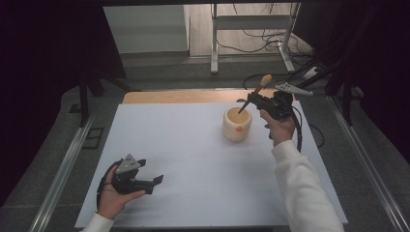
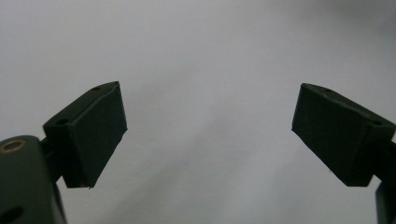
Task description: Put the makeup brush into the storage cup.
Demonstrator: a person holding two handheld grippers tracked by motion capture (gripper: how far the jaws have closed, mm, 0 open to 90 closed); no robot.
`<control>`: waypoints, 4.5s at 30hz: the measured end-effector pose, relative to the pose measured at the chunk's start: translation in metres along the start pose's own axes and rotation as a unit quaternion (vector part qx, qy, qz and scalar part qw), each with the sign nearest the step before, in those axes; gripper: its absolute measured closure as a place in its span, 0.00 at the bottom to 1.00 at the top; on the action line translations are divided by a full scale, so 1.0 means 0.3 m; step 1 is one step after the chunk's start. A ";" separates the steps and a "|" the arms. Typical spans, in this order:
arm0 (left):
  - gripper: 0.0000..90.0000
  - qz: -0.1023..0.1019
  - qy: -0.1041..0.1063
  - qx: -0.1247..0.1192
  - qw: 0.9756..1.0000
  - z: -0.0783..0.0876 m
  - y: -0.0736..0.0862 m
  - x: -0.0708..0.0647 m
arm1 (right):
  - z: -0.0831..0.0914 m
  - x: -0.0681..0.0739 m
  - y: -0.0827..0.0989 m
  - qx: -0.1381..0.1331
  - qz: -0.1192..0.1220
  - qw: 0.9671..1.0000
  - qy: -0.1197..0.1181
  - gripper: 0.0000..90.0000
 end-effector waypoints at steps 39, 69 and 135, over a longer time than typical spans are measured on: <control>0.12 0.001 0.002 0.004 1.000 -0.002 0.004 0.003 | -0.160 -0.062 0.179 0.080 -0.003 0.996 0.026 0.87; 0.12 0.000 0.001 0.004 1.000 0.001 0.002 0.003 | -0.111 -0.039 0.185 0.095 0.025 0.995 0.037 0.05; 0.12 0.000 -0.003 0.001 1.000 -0.004 0.003 -0.017 | 0.298 0.034 0.645 0.154 0.057 0.986 -0.005 0.09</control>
Point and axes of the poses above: each handheld gripper's, and its own axes: z roughly backward along the jaws, y roughly out of its underside, x roughly to its left, the point moved 10 cm from there along -z, roughly forward along the jaws, and after that the axes turned 8 degrees about x, right-handed, at the moved point
